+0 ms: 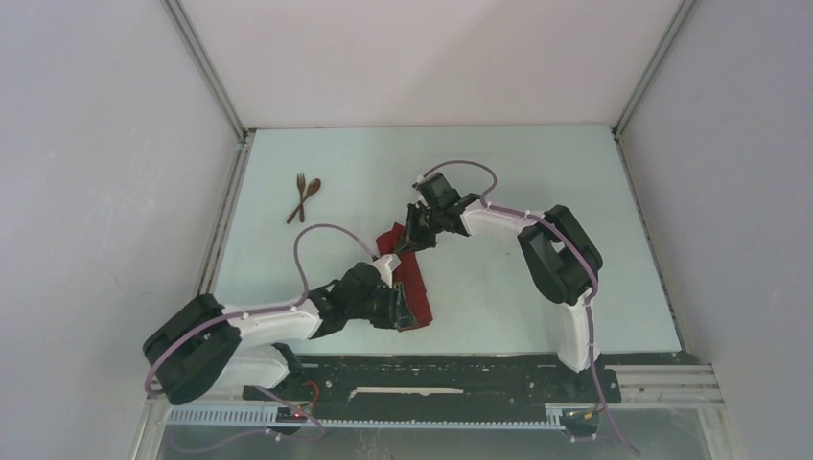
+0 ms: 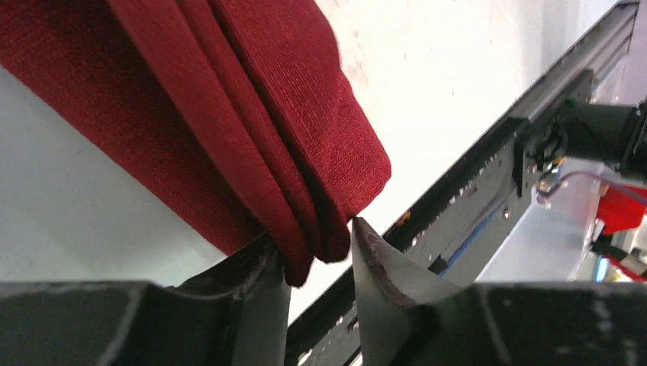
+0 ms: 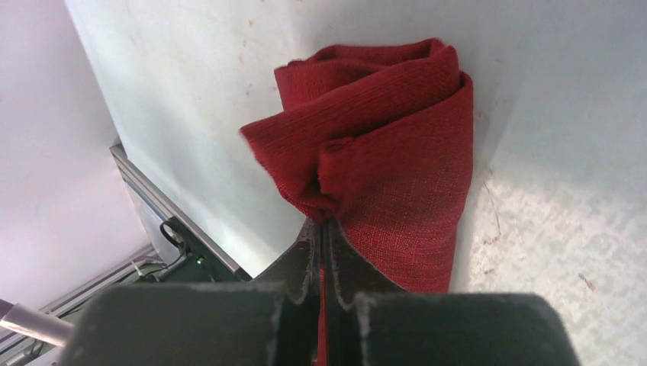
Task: Fold the napkin into a case and place the utensils inside
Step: Fold the 2/3-rectangle-folded napkin at the center of the board, then pick up the top corner of the smaller rectangle folded napkin from the center of the board.
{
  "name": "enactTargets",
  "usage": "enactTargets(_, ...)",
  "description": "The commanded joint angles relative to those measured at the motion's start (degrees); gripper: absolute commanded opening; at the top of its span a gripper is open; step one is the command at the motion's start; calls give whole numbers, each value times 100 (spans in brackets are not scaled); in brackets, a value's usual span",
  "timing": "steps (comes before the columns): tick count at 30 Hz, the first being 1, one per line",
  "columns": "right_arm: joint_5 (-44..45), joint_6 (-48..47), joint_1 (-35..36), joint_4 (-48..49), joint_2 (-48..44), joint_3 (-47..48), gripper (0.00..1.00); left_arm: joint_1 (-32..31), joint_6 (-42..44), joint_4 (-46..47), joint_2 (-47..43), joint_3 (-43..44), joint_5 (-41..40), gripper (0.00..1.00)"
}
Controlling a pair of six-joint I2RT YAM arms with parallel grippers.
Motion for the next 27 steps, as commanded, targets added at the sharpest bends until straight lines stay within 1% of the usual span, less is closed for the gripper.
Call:
enactTargets(1, -201, -45, -87, 1122, -13, -225, 0, 261, 31, -586, -822, -198, 562, 47)
enactTargets(3, -243, -100, -89, 1290, -14, -346, 0, 622, 158, -1168, -1433, -119, 672, 56)
enactTargets(7, -360, -217, -89, 1612, -6, -498, 0, 1425, 458, -2486, -2554, 405, 919, 65)
enactTargets(9, -433, -239, -72, 1804, 10, -543, 0, 1944, 391, -2810, -2862, 671, 1110, 70)
enactTargets(10, -456, -240, -63, 1917, 12, -558, 0, 2233, 302, -3110, -2878, 842, 1113, 75)
enactTargets(11, -487, -231, -51, 1989, 15, -592, 0, 2476, 193, -3408, -2811, 1018, 1017, 78)
enactTargets(13, -546, -231, -1, 2145, -7, -677, 0, 2985, -17, -3761, -2486, 1303, 947, 79)
enactTargets(15, -543, -324, 84, 2170, -18, -735, 0, 3322, -164, -3613, -1970, 1578, 1024, 79)
enactTargets(17, -561, -386, 141, 2173, -6, -795, 0, 3396, -148, -3350, -1397, 1947, 981, 78)
enactTargets(18, -590, -406, 154, 2232, -24, -856, 0, 3390, -151, -3231, -1157, 2095, 836, 77)
enactTargets(19, -590, -429, 157, 2266, -57, -919, 0, 3390, -183, -3101, -977, 2190, 651, 74)
enactTargets(21, -633, -507, 155, 2285, -70, -980, 0, 3396, -216, -2934, -650, 2372, 310, 66)
enactTargets(23, -752, -602, 178, 2295, -23, -980, 0, 3397, -261, -2839, -285, 2593, 250, 63)
enactTargets(24, -831, -647, 194, 2312, 3, -980, 0, 3398, -253, -2832, -113, 2715, 204, 63)
enactTargets(27, -889, -693, 243, 2392, 38, -1020, 0, 3401, -188, -2840, 297, 3000, 177, 68)
